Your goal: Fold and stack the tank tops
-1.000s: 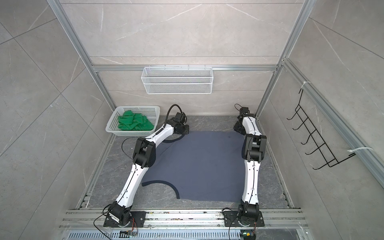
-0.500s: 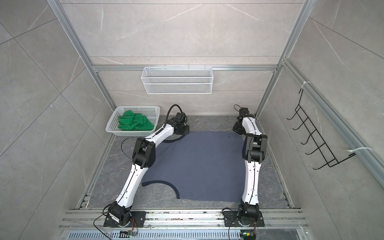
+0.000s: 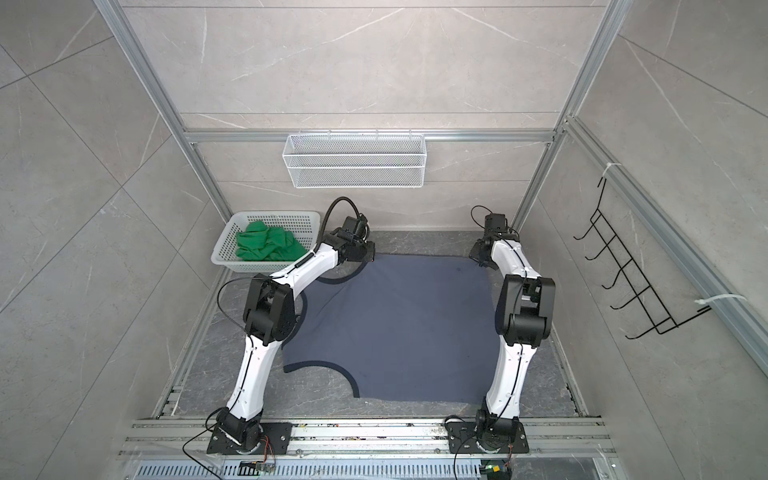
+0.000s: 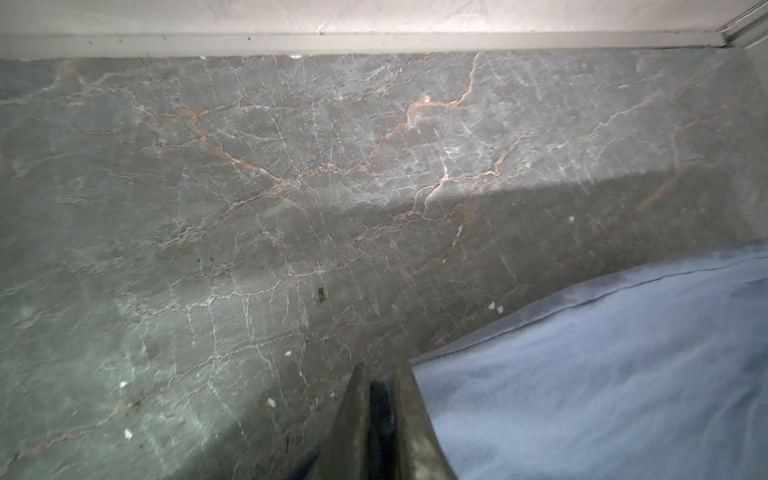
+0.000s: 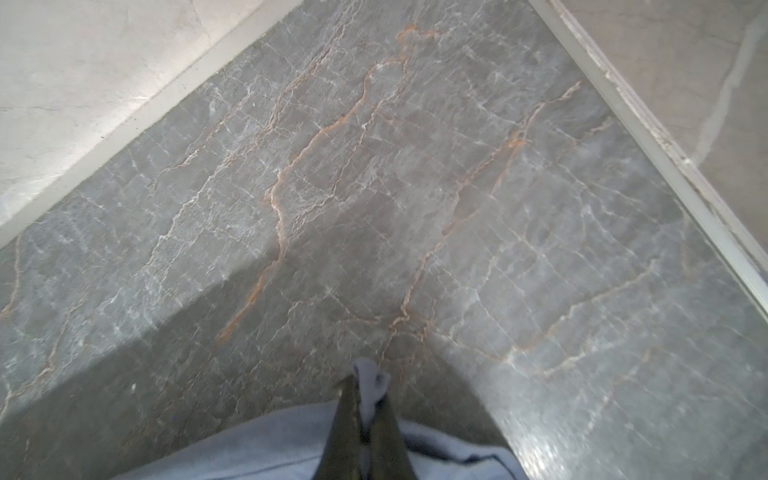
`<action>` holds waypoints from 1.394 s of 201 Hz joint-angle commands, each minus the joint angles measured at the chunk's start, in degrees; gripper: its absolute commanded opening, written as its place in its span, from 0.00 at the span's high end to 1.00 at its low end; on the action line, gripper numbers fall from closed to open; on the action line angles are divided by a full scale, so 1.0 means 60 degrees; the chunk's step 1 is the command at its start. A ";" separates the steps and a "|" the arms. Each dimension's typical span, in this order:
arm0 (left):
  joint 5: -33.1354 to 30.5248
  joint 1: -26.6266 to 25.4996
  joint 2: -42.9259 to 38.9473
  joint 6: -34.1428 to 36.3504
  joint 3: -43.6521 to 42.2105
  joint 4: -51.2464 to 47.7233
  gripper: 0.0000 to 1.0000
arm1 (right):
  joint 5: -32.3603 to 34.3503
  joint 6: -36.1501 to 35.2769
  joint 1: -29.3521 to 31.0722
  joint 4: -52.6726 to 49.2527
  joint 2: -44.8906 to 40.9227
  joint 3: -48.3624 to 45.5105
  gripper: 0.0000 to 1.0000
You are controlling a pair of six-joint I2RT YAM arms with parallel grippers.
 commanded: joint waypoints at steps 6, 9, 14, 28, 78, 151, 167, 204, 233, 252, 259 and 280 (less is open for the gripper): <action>-0.0212 -0.0214 -0.1306 0.0141 -0.0888 0.0731 1.00 | -0.0219 0.0322 -0.0134 0.0842 -0.0834 -0.0867 0.96; -0.0227 -0.0230 -0.1384 0.0132 -0.1016 0.0806 1.00 | -0.0270 0.0348 -0.0149 0.0882 -0.0904 -0.0954 0.96; -0.0245 -0.0265 -0.1538 0.0105 -0.1246 0.0904 1.00 | -0.0343 0.0392 -0.0186 0.0941 -0.0997 -0.1103 0.96; -0.0301 -0.0387 -0.1880 0.0066 -0.1777 0.1108 1.00 | -0.0498 0.0538 -0.0265 0.1075 -0.1277 -0.1483 0.96; -0.0629 -0.0755 -0.2966 -0.0036 -0.3609 0.1630 1.00 | -0.0906 0.1053 -0.0435 0.1549 -0.2522 -0.3287 0.95; -0.0777 -0.1182 -0.4688 -0.0420 -0.6537 0.2530 1.00 | -0.0827 0.1541 -0.0629 0.2014 -0.4757 -0.6254 0.95; -0.0830 -0.1366 -0.5022 -0.0496 -0.7146 0.2751 1.00 | -0.0558 0.1613 -0.0820 0.2046 -0.5165 -0.6745 0.95; -0.1064 -0.1856 -0.5574 -0.0591 -0.8130 0.3058 1.00 | -0.0782 0.1818 -0.1500 0.2363 -0.5670 -0.7613 0.95; -0.1286 -0.2060 -0.5762 -0.0942 -0.8731 0.3271 1.00 | -0.1096 0.1865 -0.1535 0.2564 -0.5787 -0.7882 0.93; -0.1463 -0.2098 -0.5847 -0.1180 -0.9112 0.3458 0.98 | -0.1106 0.1886 -0.1530 0.2645 -0.5896 -0.8135 0.91; -0.1539 -0.2099 -0.5854 -0.1256 -0.9231 0.3507 0.97 | -0.1072 0.1909 -0.1528 0.2687 -0.5981 -0.8264 0.91; -0.1550 -0.2117 -0.5782 -0.1401 -0.9489 0.3644 0.95 | -0.1066 0.2024 -0.1532 0.2836 -0.6302 -0.8774 0.90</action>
